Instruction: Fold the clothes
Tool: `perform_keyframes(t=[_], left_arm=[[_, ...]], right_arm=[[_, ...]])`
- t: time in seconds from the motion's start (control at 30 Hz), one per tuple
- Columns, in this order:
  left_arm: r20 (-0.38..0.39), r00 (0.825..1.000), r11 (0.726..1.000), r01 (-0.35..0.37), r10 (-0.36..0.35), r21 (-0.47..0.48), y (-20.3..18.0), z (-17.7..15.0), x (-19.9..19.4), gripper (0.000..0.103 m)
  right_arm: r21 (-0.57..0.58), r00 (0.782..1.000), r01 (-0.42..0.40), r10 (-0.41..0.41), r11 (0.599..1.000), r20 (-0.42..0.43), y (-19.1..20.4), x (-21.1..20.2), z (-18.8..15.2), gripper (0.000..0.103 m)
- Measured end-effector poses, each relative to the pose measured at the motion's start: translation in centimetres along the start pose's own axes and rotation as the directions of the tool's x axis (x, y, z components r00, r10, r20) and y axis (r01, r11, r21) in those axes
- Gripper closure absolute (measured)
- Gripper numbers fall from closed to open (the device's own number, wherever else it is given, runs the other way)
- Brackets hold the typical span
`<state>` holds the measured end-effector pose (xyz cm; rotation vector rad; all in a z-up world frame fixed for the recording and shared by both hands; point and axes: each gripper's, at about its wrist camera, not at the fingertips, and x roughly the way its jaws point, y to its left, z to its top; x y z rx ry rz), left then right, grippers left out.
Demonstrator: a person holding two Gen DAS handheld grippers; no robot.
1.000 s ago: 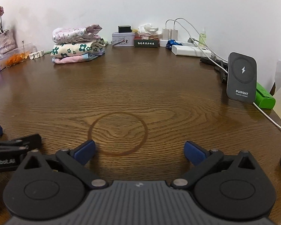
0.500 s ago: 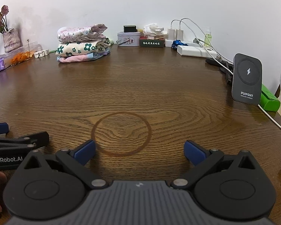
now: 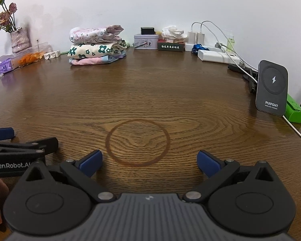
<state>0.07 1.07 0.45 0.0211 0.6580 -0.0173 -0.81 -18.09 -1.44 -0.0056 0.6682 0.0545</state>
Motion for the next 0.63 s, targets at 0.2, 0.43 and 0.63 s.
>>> perform_keyframes(t=[0.2,0.43,0.63], left_arm=[[0.0,1.0,1.0,-0.008,0.008,-0.005,-0.05,0.0,-0.05,0.0],[-0.001,1.0,1.0,-0.007,0.007,-0.005,0.0,0.0,-0.04,0.0],[-0.001,1.0,1.0,-0.002,0.002,-0.003,0.02,0.02,-0.02,0.0]], right_arm=[[0.007,1.0,0.007,-0.007,1.0,0.0,0.04,-0.13,-0.09,0.0],[0.006,1.0,0.006,-0.006,1.0,0.0,-0.01,-0.14,-0.06,0.0],[0.005,1.0,0.006,-0.006,1.0,-0.001,-0.01,-0.18,-0.1,0.0]])
